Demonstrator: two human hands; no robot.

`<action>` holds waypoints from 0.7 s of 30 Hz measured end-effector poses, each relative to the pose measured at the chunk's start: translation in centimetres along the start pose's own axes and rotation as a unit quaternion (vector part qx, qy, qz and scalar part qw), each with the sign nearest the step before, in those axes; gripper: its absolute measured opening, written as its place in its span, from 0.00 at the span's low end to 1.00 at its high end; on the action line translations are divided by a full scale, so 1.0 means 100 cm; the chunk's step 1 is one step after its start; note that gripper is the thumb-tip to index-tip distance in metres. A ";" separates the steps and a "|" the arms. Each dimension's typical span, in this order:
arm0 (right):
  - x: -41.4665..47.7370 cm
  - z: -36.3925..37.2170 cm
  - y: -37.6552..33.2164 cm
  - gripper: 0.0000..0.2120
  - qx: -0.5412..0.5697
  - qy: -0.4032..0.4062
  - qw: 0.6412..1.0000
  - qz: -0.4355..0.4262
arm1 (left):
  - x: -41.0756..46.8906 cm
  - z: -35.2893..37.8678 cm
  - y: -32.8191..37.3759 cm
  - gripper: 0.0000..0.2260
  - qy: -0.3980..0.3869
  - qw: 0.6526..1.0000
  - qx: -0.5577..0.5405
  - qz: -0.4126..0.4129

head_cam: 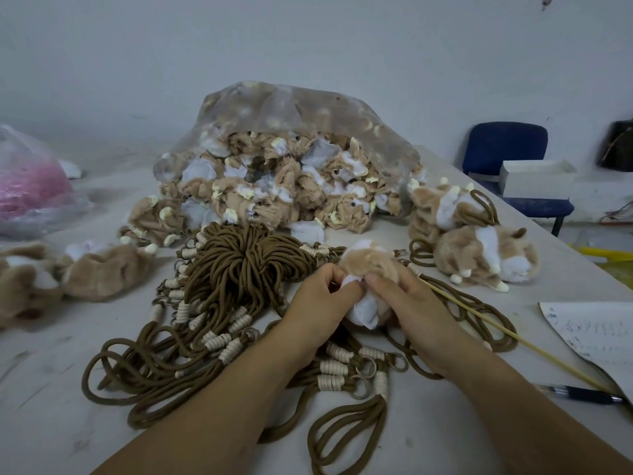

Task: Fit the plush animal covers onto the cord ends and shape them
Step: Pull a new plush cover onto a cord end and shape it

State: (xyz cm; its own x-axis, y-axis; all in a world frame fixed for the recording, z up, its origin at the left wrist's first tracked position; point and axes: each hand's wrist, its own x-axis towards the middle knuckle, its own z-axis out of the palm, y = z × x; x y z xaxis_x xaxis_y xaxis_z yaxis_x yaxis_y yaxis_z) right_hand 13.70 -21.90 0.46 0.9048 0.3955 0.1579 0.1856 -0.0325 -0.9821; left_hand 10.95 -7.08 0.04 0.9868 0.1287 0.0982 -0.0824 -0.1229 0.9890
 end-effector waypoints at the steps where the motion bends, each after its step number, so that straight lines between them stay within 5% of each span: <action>1: -0.001 0.002 -0.001 0.10 -0.035 0.000 0.999 -0.016 | 0.000 0.000 0.000 0.08 0.013 1.000 0.003 -0.002; 7: -0.007 0.012 -0.007 0.13 -0.172 -0.037 0.977 -0.116 | 0.002 0.000 0.000 0.11 0.100 0.994 -0.028 -0.041; 13: 0.000 0.008 0.004 0.11 0.018 -0.007 1.000 -0.006 | 0.004 0.000 0.005 0.05 0.033 0.967 -0.223 -0.117; 16: 0.005 0.001 0.004 0.20 0.127 0.007 0.992 0.020 | 0.006 -0.002 0.013 0.16 -0.003 0.935 -0.334 -0.118; 21: 0.010 -0.003 0.004 0.20 0.236 0.039 0.970 0.037 | 0.005 -0.002 0.017 0.13 -0.029 0.885 -0.456 -0.089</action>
State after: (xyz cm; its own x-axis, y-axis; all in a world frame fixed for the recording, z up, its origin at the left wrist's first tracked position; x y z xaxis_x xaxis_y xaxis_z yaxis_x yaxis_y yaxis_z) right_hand 14.80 -21.75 0.28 0.9383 0.3376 0.0747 -0.0606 0.3734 -0.9257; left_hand 11.30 -7.06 1.83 0.9987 0.0122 -0.0485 0.0234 0.7427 0.6692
